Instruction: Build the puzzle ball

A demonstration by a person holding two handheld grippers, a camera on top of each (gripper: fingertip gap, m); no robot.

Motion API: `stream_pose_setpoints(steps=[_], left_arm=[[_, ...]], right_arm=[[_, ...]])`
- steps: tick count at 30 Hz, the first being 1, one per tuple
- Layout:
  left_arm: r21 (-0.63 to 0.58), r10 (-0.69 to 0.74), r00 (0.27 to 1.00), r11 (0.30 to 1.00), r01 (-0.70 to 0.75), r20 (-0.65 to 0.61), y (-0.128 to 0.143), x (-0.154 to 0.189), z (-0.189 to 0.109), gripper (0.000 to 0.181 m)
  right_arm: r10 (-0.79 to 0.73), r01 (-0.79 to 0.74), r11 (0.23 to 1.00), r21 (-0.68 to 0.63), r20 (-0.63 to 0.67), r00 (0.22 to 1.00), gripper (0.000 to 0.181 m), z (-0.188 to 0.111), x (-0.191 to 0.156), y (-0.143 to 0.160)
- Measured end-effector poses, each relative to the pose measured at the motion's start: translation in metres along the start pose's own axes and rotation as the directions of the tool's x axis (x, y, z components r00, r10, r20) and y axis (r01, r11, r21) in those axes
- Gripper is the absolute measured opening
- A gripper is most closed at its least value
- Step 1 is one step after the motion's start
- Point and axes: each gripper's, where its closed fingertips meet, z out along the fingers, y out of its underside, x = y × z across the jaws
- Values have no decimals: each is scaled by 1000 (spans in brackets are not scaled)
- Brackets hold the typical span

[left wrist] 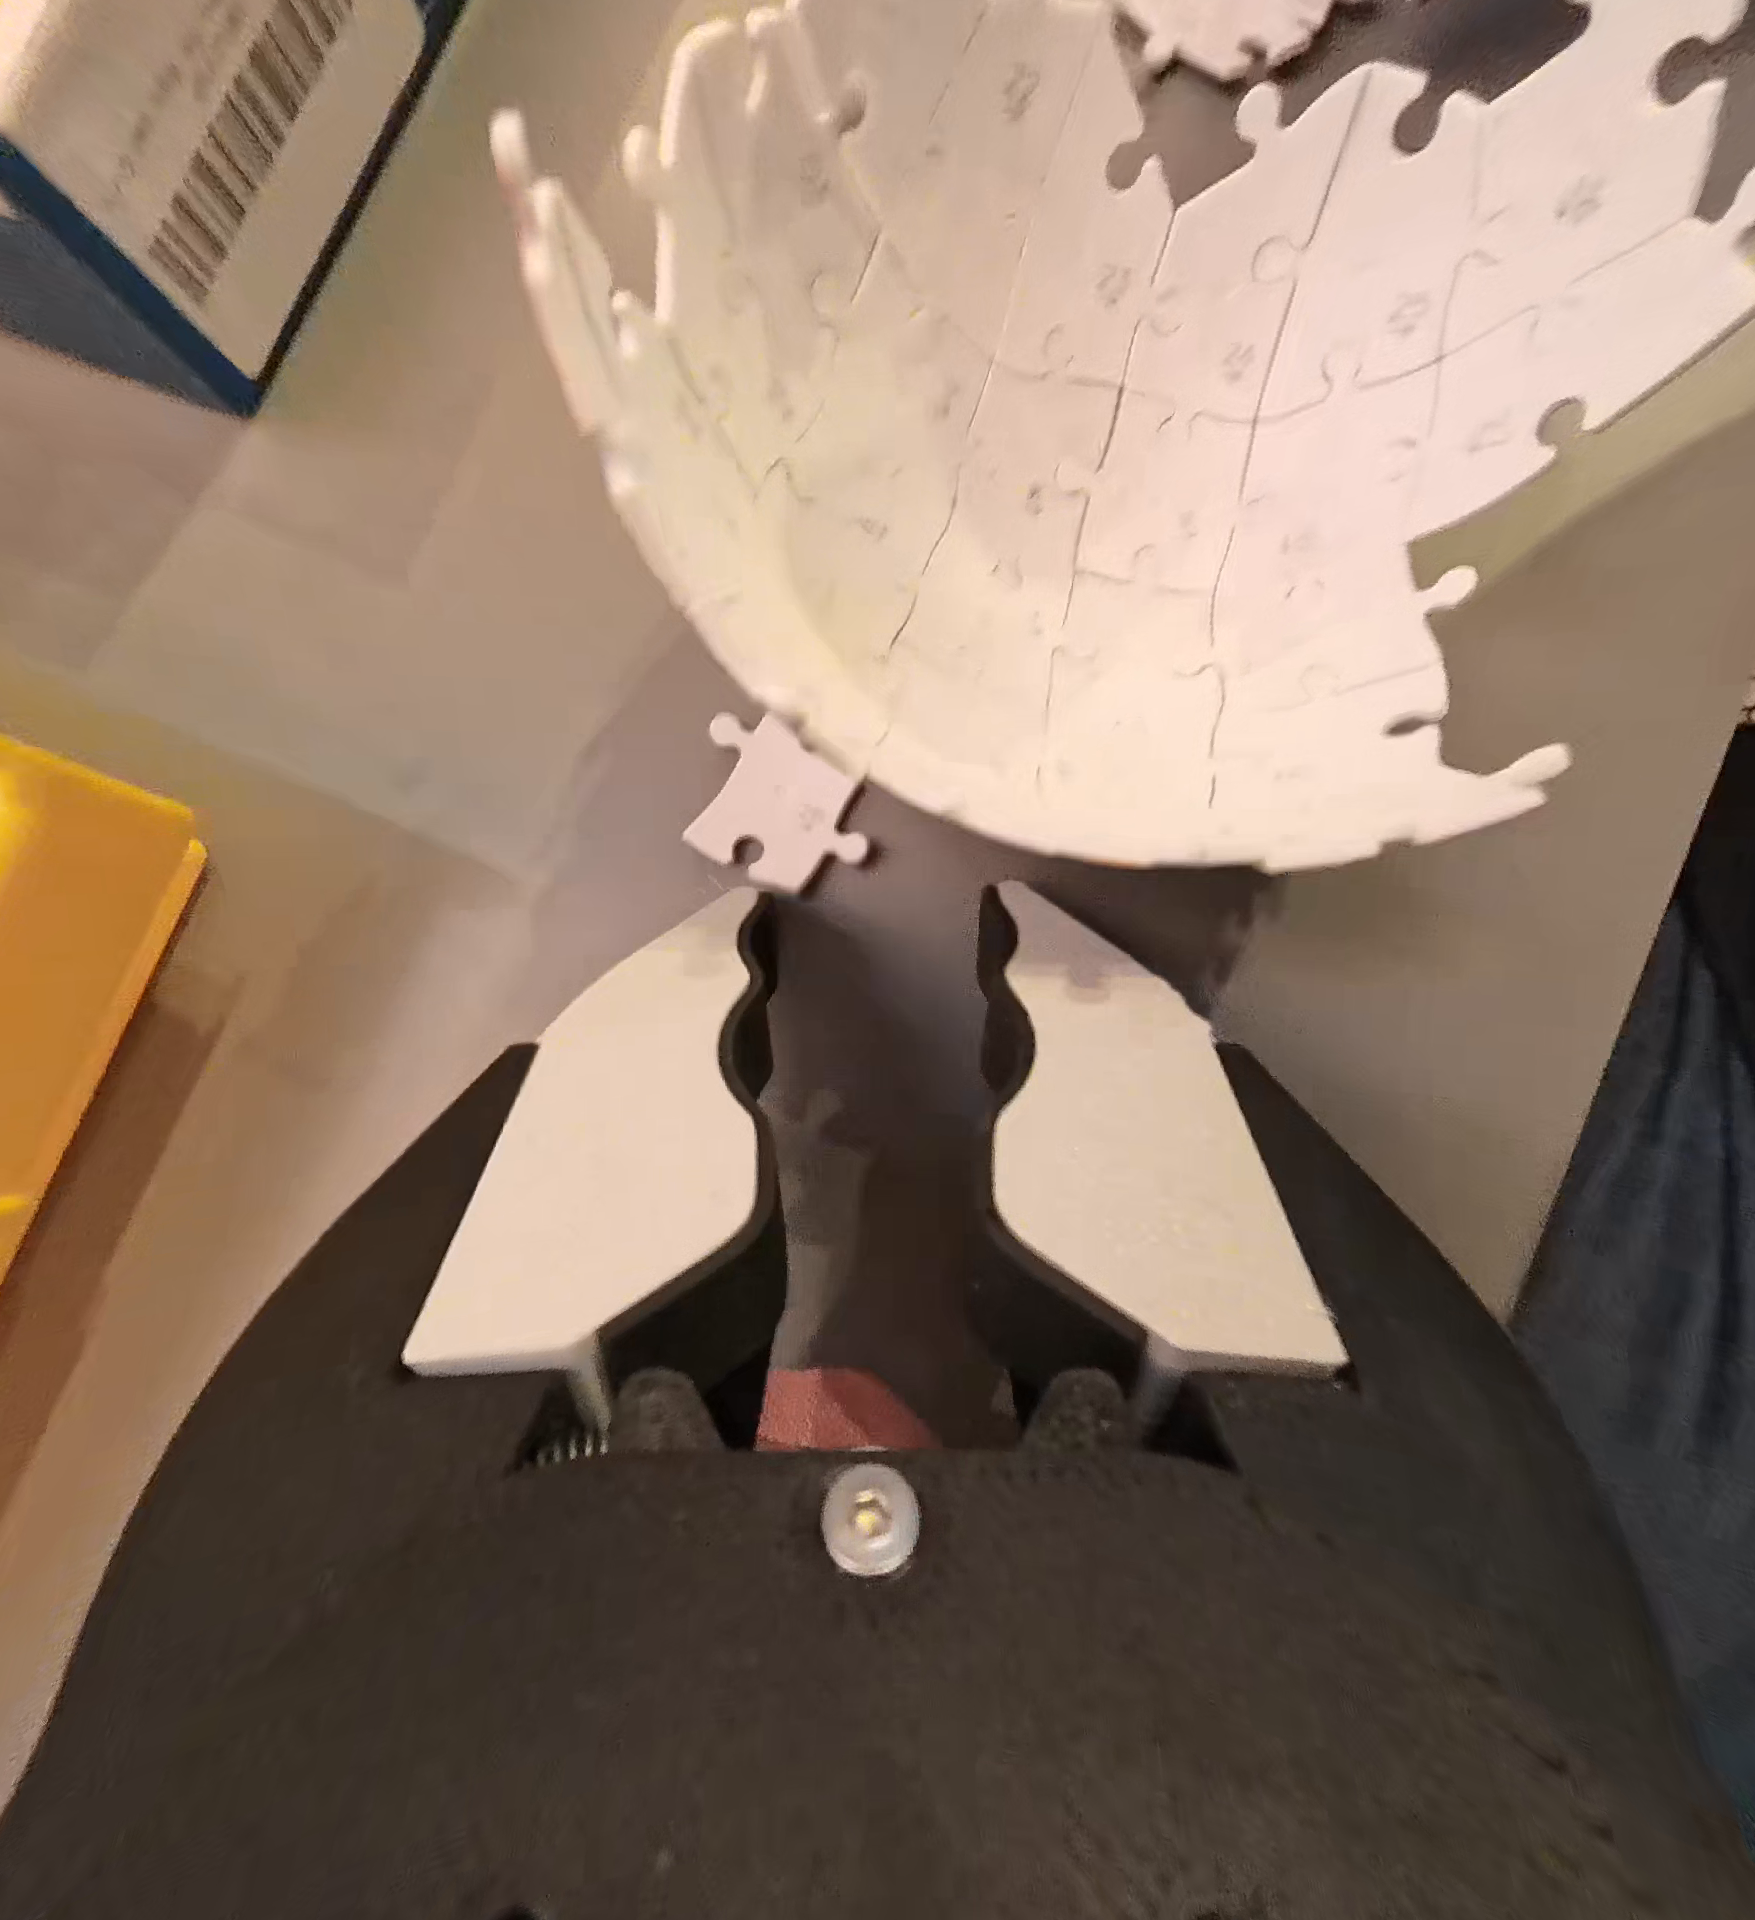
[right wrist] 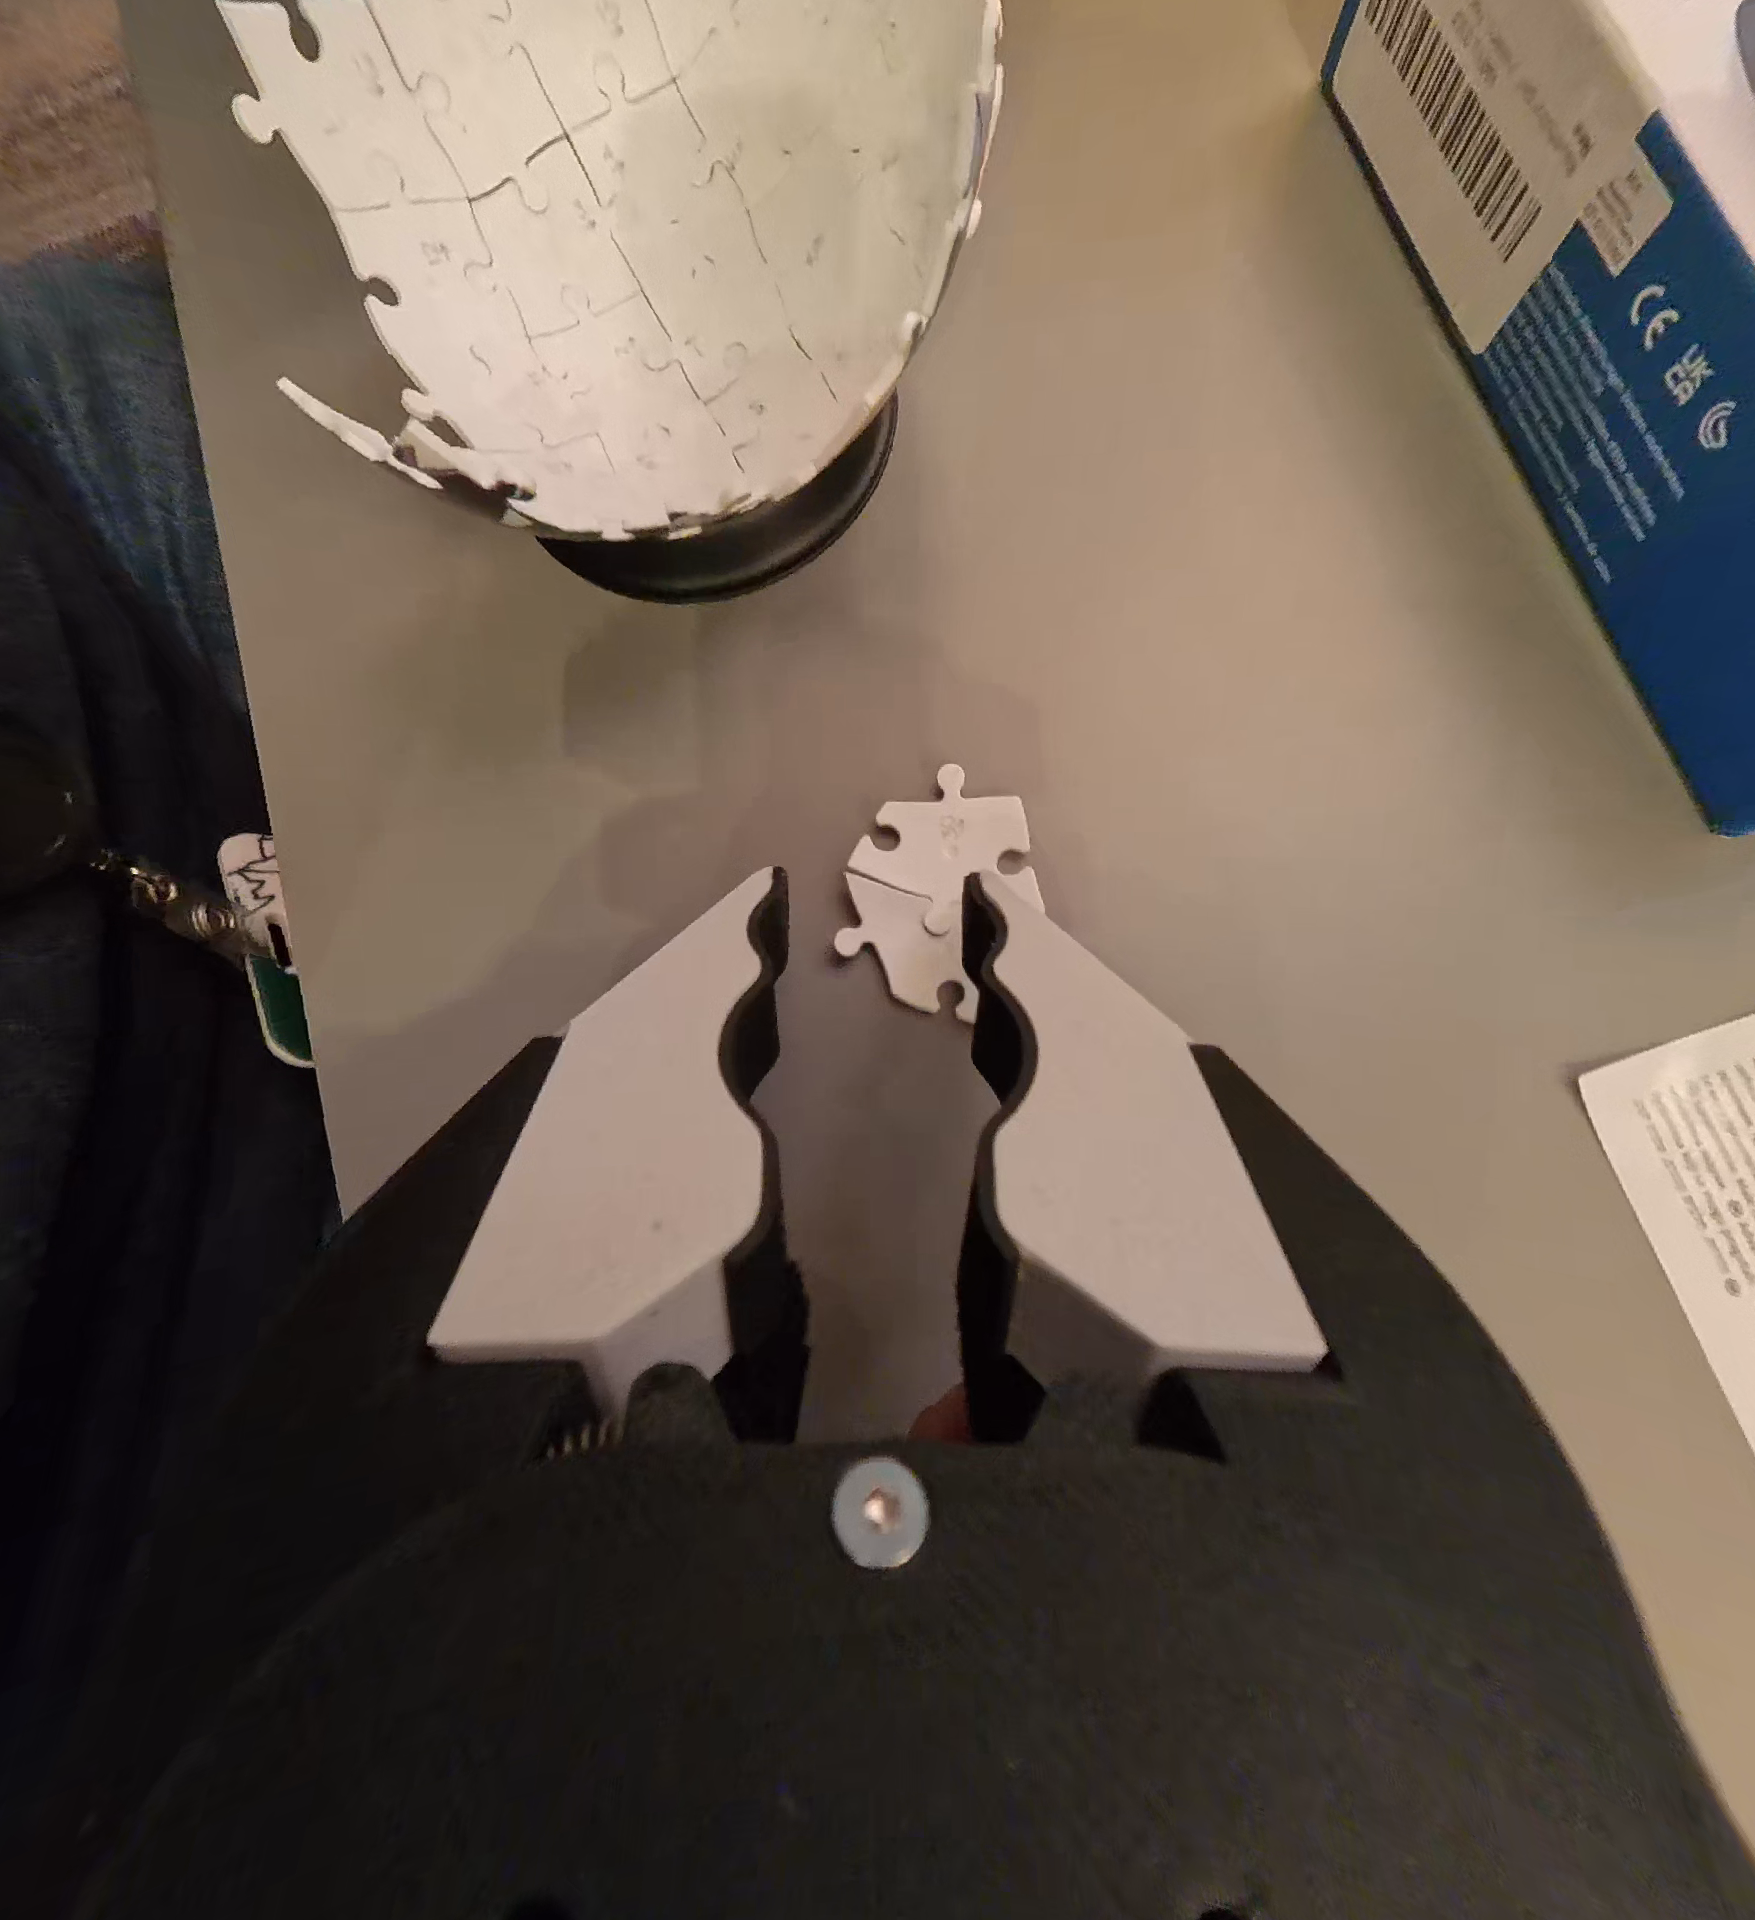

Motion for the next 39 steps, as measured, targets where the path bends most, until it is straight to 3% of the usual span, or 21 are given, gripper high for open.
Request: stream_pose_setpoints(steps=[7,20,23,26,32,39], left_arm=[[-24,5,998,1000,-3,63,-12,8,8,45],[-10,-156,946,986,166,286,-46,7,31,63],[-5,-189,941,980,199,282,-56,12,40,66],[-13,-172,935,983,185,311,-56,9,37,78],[-40,-121,921,988,146,370,-19,-21,-3,64],[-106,-21,961,993,52,275,-19,-24,12,33]], right_arm=[[4,-4,1000,29,-3,1000,32,2,-4,-5],[19,-15,998,59,-75,997,31,-13,11,4],[17,-11,998,67,-81,997,31,-16,12,4],[9,-2,997,74,-95,995,30,-21,14,3],[17,-8,996,83,-103,995,30,-30,17,6],[7,3,995,99,-104,995,28,-34,13,2]])
